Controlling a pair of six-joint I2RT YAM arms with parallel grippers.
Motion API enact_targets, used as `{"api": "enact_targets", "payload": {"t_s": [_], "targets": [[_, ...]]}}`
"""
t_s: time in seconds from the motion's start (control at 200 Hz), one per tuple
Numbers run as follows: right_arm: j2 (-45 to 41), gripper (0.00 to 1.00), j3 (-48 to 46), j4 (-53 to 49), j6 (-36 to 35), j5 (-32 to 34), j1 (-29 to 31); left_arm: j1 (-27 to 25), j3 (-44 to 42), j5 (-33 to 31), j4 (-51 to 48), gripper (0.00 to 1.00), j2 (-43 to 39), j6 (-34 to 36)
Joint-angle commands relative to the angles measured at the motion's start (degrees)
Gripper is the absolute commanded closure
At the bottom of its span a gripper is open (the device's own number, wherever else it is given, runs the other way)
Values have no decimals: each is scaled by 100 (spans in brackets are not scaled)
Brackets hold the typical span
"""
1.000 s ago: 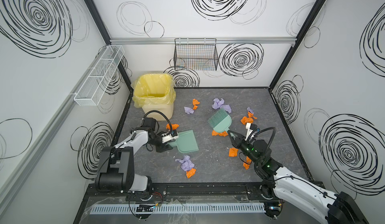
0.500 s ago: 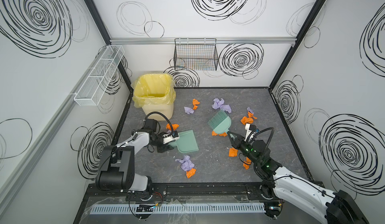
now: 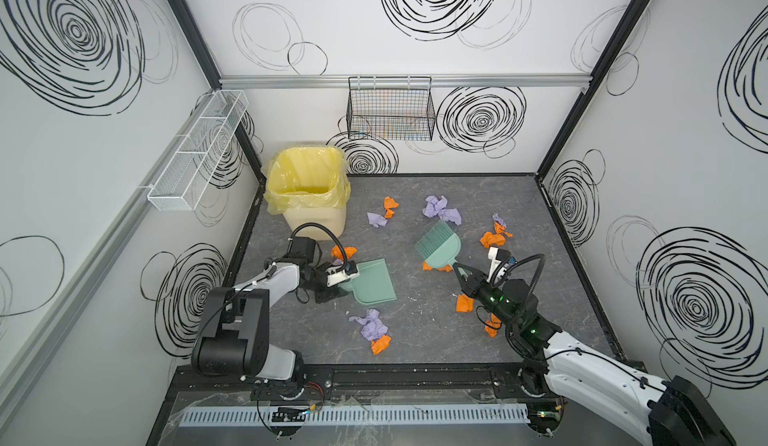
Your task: Sweep away the paper scraps from the table
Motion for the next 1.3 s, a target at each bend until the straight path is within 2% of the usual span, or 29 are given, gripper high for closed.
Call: {"api": "enact_targets", "payload": {"t_s": [0.0, 0.07, 0.29, 0.365, 0.57, 0.735, 1.296], "targets": [[-21, 100, -31, 306, 24, 24, 25, -43, 43, -31, 46, 49, 94, 105], [-28, 100, -32, 299, 19, 24, 24, -57, 52, -42, 52, 50, 113, 106], [-12, 100, -48, 322, 21, 16, 24, -61, 16, -34, 72, 61, 72, 117], [7, 100, -49, 320, 20, 7, 24, -61, -9, -25, 81, 61, 44, 126], [62, 100, -61, 353, 20, -18, 24, -61, -71, -19, 125, 44, -27, 137], [116, 100, -66, 390, 19, -44, 25, -61, -41, 16, 110, 45, -61, 120], [229, 100, -5, 426, 4, -114, 38, -61, 52, 69, -29, 72, -48, 127]]}}
